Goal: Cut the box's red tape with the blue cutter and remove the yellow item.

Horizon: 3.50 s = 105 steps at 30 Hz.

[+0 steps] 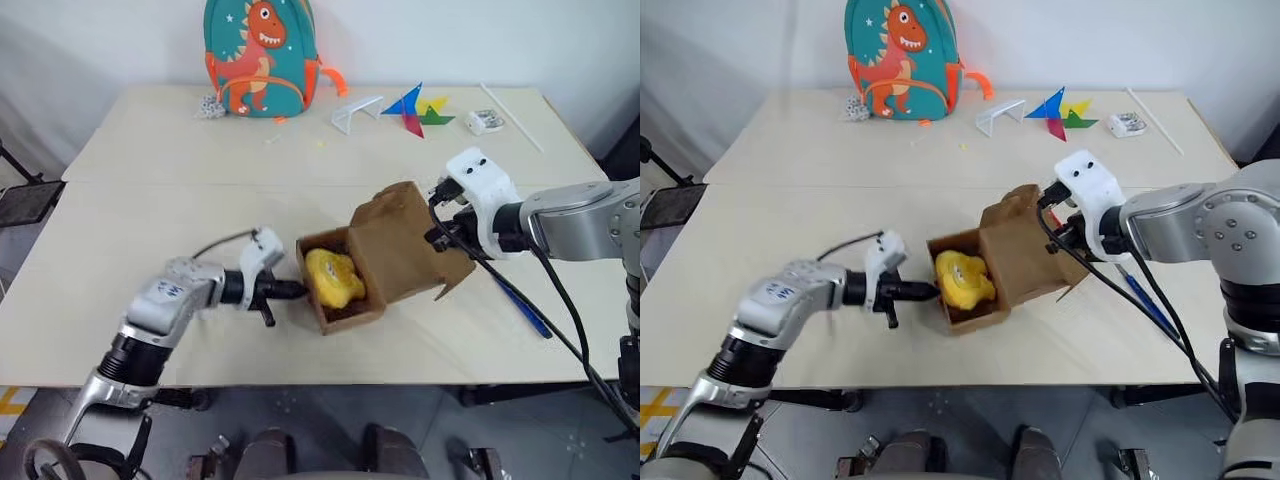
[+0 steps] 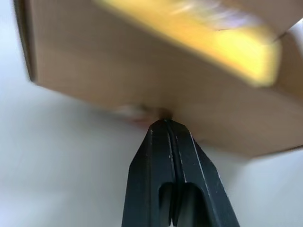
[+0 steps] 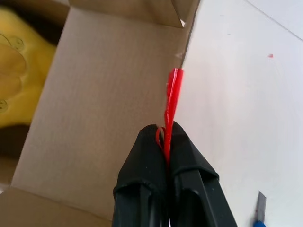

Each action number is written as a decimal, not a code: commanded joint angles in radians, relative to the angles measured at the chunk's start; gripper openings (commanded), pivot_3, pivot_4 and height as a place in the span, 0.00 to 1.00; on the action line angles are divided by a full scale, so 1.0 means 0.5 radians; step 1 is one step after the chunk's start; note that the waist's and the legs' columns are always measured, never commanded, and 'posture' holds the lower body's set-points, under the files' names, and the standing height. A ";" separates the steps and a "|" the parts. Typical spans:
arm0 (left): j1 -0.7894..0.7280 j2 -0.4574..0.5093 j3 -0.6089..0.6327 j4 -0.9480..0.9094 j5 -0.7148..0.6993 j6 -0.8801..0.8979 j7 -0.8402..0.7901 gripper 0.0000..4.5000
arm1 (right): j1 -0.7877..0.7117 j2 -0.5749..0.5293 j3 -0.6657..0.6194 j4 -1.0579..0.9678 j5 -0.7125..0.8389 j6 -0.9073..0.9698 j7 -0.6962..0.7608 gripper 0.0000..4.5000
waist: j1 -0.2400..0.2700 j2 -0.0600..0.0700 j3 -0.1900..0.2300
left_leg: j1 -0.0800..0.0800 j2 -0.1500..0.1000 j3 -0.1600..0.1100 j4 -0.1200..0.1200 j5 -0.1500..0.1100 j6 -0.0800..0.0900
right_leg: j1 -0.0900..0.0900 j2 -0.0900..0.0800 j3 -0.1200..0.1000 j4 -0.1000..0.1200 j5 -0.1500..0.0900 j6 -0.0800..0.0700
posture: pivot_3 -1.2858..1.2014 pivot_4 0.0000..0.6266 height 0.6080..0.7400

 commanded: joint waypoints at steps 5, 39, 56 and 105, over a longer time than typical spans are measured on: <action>-0.040 -0.008 0.059 -0.031 0.006 -0.064 0.028 0.00 | -0.009 0.060 -0.006 -0.079 -0.076 0.010 0.070 0.02 | -0.003 0.000 0.000 | -0.001 0.000 0.000 -0.004 0.000 -0.001 | 0.000 0.000 -0.005 -0.002 0.000 0.001 | 0.52 0.24 1.00; 0.066 0.123 0.437 0.124 -0.040 -0.738 -0.166 0.00 | 0.836 0.033 -1.257 -0.030 -0.460 -1.414 1.395 0.99 | -0.001 -0.002 0.001 | 0.000 0.000 0.002 -0.003 0.000 -0.001 | 0.002 0.000 -0.005 -0.005 0.001 0.002 | 0.52 0.24 1.00; 0.567 0.914 0.988 0.597 -0.127 -1.355 -0.926 0.89 | 1.995 0.367 -1.133 -0.473 -0.736 -2.611 2.393 1.00 | 0.005 -0.003 0.005 | 0.022 0.003 0.015 -0.006 -0.003 0.000 | 0.013 0.000 -0.002 -0.002 0.001 0.001 | 0.52 0.24 1.00; -1.090 -0.333 -0.583 0.615 0.724 -0.829 -0.766 0.00 | 2.104 -0.180 -1.416 -1.008 -0.157 -1.871 1.647 1.00 | 0.062 -0.016 0.011 | 0.021 0.002 0.016 0.004 -0.004 0.002 | 0.013 0.000 0.002 0.001 0.002 -0.001 | 0.52 0.24 1.00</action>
